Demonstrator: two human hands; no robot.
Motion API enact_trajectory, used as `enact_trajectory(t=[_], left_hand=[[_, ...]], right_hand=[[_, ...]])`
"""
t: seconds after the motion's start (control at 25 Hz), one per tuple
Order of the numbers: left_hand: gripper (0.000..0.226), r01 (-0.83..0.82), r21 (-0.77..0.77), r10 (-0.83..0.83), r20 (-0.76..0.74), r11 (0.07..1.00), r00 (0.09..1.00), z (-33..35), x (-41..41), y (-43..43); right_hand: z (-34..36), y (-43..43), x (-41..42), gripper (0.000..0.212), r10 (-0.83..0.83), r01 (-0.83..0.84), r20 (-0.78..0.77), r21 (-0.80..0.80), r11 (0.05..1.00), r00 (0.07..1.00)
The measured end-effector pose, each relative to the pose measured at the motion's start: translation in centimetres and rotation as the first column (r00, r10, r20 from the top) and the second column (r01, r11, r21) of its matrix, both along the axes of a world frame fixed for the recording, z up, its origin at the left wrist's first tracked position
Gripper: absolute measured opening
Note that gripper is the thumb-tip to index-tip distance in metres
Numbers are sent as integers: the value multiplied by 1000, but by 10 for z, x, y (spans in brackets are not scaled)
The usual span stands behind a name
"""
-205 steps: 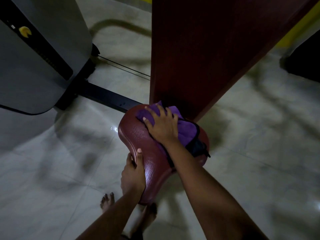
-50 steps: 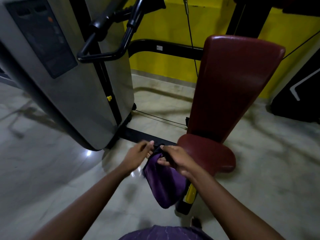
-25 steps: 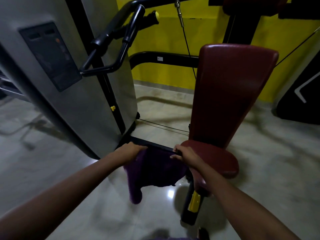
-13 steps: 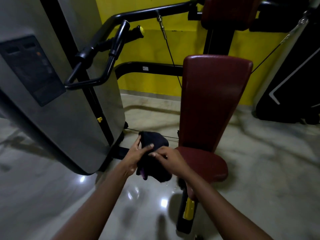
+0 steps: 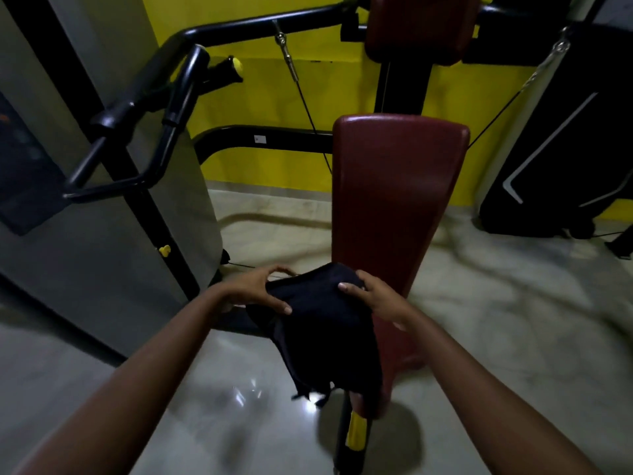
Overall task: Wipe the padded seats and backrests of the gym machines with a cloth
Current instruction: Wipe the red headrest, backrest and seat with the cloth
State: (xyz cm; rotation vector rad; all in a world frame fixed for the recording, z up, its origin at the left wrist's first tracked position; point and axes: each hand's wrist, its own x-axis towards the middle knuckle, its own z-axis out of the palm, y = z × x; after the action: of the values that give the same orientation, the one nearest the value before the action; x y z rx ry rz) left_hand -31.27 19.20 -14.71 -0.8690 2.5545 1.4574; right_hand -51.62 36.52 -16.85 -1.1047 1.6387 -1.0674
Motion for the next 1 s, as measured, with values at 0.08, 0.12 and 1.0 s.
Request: enact_trajectory(t=[0.08,0.12,1.0], left_hand=[[73,-153,475,320,-293,867,901,13,-21,-10],[63,-166,715,532,-323,679,783,14,-35,-7],[25,31,-334,-1,88,942,996,-10,-197,-30]], right_hand=[[19,-7,-19,13,-119,131,210,-42,990,970],[28,-16,-31,17,-174,193,313,-29,981,934],[-68,-36,-78,44,-875,896,425,257,361,230]])
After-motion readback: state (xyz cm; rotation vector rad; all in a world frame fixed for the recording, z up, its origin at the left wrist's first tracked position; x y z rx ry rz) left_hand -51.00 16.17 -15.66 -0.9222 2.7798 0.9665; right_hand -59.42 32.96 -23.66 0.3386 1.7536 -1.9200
